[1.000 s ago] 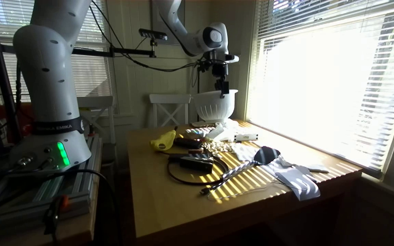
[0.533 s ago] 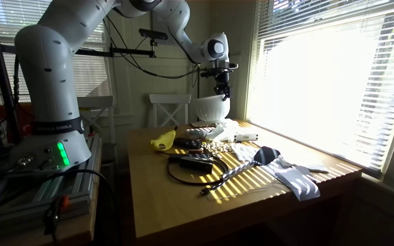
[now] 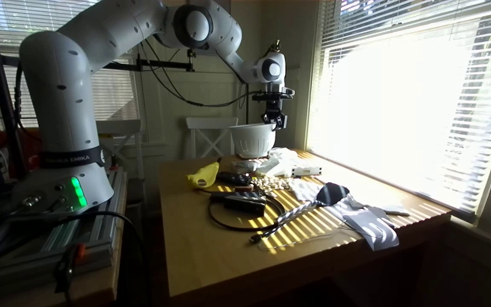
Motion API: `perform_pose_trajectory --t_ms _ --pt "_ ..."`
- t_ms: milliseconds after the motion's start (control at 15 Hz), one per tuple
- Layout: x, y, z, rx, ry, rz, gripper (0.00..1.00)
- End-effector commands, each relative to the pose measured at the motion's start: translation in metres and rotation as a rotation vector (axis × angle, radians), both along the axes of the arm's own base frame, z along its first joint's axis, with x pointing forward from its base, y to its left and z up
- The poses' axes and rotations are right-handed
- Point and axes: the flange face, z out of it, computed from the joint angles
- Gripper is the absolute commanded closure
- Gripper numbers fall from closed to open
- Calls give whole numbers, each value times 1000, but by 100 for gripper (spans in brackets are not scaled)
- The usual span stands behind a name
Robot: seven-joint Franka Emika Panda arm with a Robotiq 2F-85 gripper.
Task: Move the colander to the left
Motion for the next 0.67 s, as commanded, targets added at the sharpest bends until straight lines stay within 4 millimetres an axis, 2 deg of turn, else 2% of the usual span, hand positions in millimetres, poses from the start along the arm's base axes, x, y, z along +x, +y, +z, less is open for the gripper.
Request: perform_pose_trajectory --t_ms 0,333,600 --pt "10 16 -1 -12 53 81 98" --pt "19 29 -11 34 54 226 98" --pt "24 32 -30 59 28 314 98"
